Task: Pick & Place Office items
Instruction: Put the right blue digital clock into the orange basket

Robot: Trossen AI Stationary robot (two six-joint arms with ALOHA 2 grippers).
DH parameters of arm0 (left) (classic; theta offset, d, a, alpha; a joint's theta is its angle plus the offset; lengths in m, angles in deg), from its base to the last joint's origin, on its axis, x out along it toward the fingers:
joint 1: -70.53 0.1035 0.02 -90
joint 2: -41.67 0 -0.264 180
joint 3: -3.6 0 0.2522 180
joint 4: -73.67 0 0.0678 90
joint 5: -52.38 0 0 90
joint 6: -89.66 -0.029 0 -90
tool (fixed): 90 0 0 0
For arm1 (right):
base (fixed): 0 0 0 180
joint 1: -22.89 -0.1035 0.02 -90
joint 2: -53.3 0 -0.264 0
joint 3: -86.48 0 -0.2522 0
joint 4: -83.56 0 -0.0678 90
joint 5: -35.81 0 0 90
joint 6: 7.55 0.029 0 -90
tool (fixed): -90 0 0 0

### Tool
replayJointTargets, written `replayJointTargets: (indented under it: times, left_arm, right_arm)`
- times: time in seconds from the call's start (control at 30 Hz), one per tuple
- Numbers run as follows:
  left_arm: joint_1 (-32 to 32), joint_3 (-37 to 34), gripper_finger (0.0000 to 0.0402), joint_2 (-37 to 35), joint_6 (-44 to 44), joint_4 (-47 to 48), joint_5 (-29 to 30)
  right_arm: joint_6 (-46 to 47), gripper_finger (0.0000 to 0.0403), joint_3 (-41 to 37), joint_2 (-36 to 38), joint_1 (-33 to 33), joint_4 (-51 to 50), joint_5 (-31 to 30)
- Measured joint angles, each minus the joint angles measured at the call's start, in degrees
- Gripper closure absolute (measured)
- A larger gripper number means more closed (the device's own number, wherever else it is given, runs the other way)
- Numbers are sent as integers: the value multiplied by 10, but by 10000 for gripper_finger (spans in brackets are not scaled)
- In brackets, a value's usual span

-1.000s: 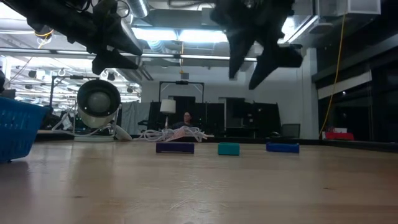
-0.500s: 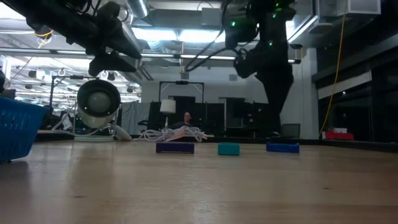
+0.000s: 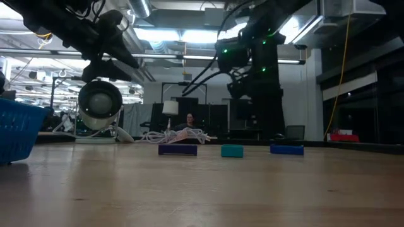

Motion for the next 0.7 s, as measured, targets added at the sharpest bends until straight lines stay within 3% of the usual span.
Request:
replayJointTargets:
  times: [0.37, 0.7]
  left_arm:
    - [0, 0, 192, 0, 56, 24, 0]
    - [0, 0, 192, 0, 62, 27, 2]
  right_arm:
    - [-56, 86, 0, -34, -5, 21, 23]
    - [-52, 86, -15, -34, -3, 24, 27]
